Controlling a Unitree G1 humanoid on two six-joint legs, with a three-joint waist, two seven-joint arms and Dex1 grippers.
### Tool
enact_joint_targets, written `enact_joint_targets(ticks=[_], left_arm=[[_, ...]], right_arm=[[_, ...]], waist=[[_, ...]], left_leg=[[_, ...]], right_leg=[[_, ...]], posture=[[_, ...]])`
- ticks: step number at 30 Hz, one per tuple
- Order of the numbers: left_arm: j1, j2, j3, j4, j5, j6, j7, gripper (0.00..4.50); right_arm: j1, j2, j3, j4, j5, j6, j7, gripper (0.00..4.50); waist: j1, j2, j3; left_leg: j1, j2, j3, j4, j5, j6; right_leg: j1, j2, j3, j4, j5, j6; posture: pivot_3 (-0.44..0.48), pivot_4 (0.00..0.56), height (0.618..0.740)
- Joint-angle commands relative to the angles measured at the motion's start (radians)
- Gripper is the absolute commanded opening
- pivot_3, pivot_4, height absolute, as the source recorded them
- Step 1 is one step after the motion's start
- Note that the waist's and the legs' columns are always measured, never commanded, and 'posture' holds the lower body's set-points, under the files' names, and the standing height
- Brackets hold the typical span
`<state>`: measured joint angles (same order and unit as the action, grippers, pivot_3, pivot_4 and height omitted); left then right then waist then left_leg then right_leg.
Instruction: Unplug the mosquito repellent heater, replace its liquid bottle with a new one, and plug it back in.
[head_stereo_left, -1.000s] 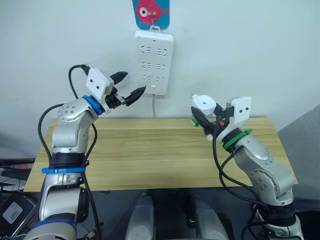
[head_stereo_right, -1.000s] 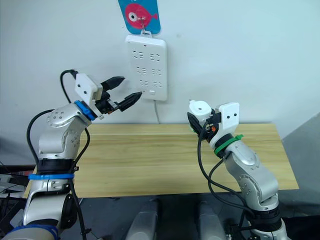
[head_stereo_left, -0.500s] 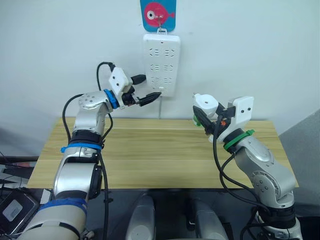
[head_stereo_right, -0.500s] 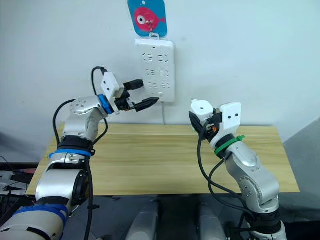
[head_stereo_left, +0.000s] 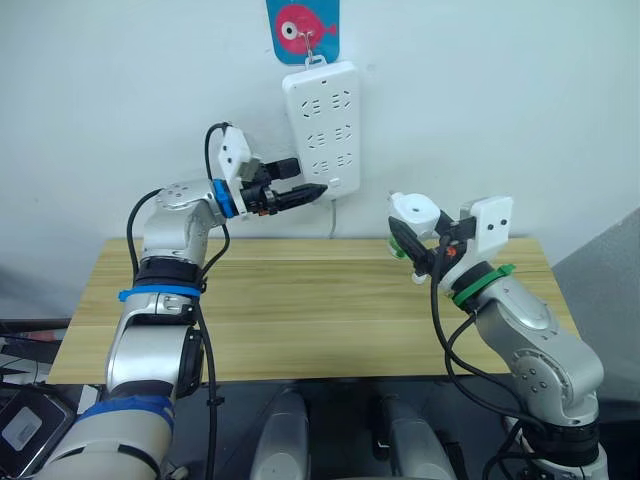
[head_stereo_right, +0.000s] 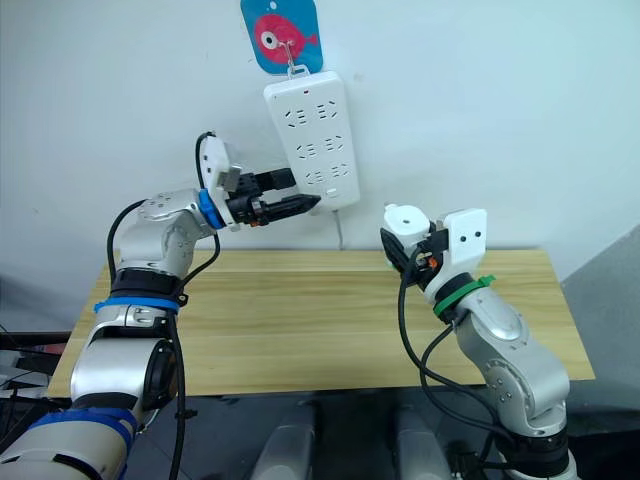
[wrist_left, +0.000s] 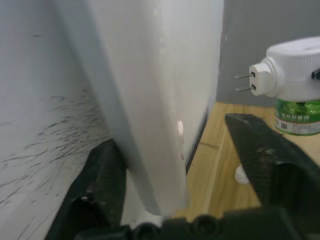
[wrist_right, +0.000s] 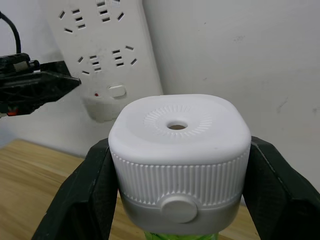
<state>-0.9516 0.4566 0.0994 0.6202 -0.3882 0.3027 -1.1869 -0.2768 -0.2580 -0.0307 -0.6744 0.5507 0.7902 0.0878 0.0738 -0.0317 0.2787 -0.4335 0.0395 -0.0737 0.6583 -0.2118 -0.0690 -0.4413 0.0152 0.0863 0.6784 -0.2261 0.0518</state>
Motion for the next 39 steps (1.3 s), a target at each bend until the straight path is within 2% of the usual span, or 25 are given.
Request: enact_joint_targets(ticks=[1,2,4,12,18,39], left_arm=[[-0.026,-0.029,0.030,-0.045,-0.050,0.052,0.030,2.13],[-0.034,-0.040,0.033,-0.033,-0.050,0.049,0.039,1.76],[-0.042,-0.057,0.040,-0.013,-0.054,0.055,0.047,1.30],[-0.043,-0.088,0.029,0.045,-0.035,0.048,0.047,1.30],[-0.062,-0.096,0.022,0.043,-0.035,0.045,0.038,1.30],[-0.044,-0.091,0.000,0.020,-0.013,0.030,0.019,1.30]], right_arm=[[-0.050,0.021,-0.010,-0.060,0.051,0.029,-0.010,2.99],[-0.059,0.025,-0.008,-0.057,0.054,0.037,-0.012,2.99],[-0.081,0.029,-0.005,-0.053,0.058,0.056,-0.015,2.99],[-0.200,0.028,0.017,-0.051,0.074,0.149,-0.037,2.99],[-0.292,-0.002,0.094,0.007,-0.030,0.172,-0.058,2.99],[-0.346,-0.007,0.115,0.047,-0.135,0.194,-0.031,2.99]], waist=[[0.001,0.000,-0.001],[0.002,0.000,-0.002],[0.005,0.000,-0.002],[0.005,0.000,-0.003],[0.007,0.000,-0.004],[0.006,0.000,-0.004]], left_leg=[[0.000,0.000,0.000,0.000,0.000,0.000],[0.000,0.000,0.000,0.000,0.000,0.000],[0.000,0.000,0.000,0.000,0.000,0.000],[0.000,0.000,-0.001,0.002,0.000,0.000],[0.000,0.000,-0.001,0.003,0.000,0.000],[0.000,-0.001,-0.001,0.002,0.000,0.000]], right_leg=[[0.000,0.000,0.000,0.000,0.000,0.000],[0.000,0.000,0.000,0.000,0.000,0.000],[0.000,0.000,0.000,0.000,0.000,0.000],[0.001,0.000,-0.001,0.001,0.000,0.000],[0.001,0.000,-0.001,0.001,0.000,0.000],[0.001,-0.001,-0.002,0.001,0.000,0.000]], posture=[[0.223,0.161,0.740],[0.223,0.162,0.740],[0.221,0.163,0.740],[0.201,0.176,0.740],[0.199,0.177,0.740],[0.201,0.189,0.740]])
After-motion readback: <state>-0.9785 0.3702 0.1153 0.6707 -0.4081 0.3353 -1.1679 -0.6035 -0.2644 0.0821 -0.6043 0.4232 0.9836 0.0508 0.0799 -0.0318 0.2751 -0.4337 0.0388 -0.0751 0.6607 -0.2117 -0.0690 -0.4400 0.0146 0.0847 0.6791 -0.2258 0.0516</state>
